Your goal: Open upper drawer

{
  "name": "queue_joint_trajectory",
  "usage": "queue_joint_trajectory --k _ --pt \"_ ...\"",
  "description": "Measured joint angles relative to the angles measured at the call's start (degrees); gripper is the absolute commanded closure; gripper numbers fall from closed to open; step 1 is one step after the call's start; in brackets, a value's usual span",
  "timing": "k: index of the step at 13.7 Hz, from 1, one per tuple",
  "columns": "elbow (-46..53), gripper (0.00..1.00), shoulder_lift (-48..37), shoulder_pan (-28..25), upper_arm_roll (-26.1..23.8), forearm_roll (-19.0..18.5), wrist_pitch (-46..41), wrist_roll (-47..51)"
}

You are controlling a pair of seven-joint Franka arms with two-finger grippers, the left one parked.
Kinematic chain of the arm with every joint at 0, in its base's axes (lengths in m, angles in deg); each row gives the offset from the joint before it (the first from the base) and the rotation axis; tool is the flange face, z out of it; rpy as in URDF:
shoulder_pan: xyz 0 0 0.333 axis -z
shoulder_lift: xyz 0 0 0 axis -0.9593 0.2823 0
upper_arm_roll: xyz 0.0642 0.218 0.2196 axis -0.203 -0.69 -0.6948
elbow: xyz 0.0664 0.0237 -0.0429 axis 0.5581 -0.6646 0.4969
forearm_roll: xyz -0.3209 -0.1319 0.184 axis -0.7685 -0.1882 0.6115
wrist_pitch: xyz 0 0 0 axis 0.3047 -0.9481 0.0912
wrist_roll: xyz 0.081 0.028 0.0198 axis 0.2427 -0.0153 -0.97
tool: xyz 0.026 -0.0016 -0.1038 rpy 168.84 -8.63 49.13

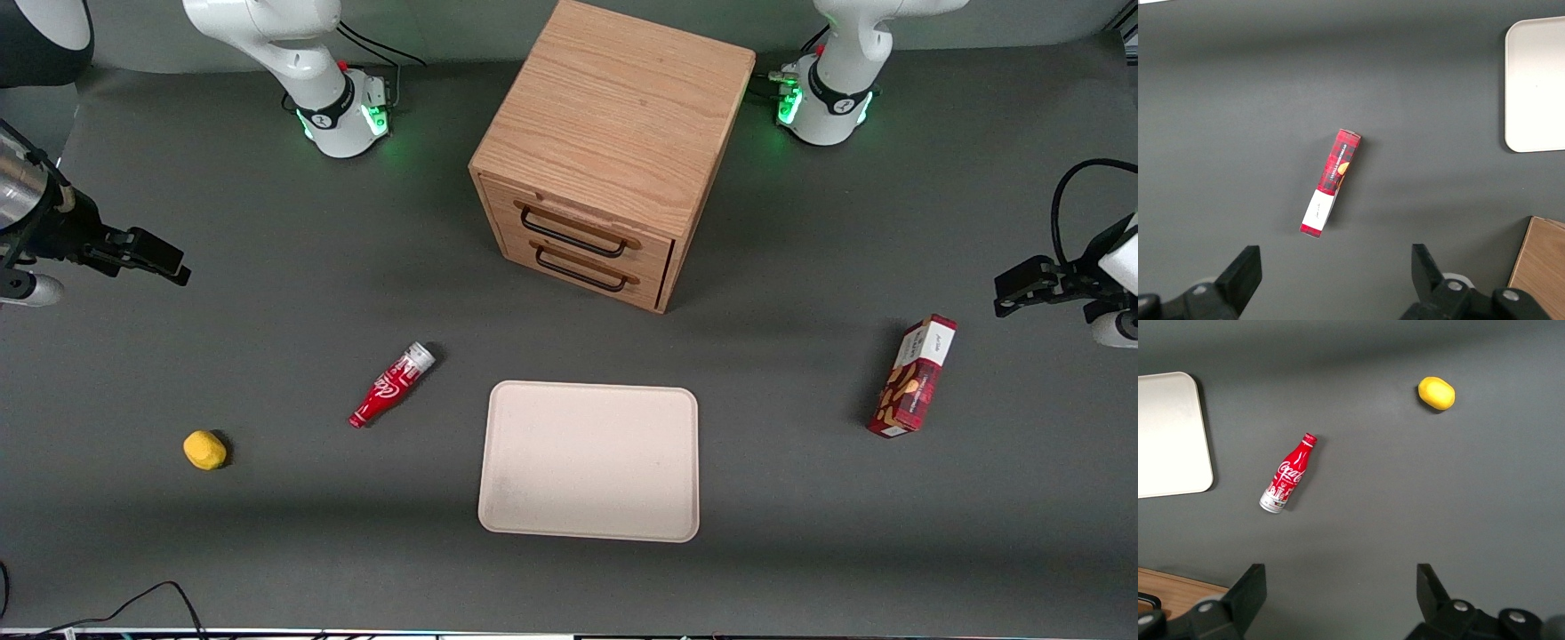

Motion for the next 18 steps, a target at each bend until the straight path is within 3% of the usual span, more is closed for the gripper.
queue_joint_trajectory --k 5,7,12,16,18 --pt "0.26 0.0 0.36 -0.81 -0.77 0.02 0.2 -1.44" --pt "1.97 0.0 1.81 -2.07 -3.42 0.08 0.45 -1.93" --pt "10.81 0.0 10.86 -2.87 -18.89 -0.4 0.56 -3.61" --pt "16.09 0.0 18.11 -5.98 -29.11 -3.55 1.15 -4.07" --pt "18.02 0.0 21.2 -10.42 -31.45 -7.45 1.68 -4.08"
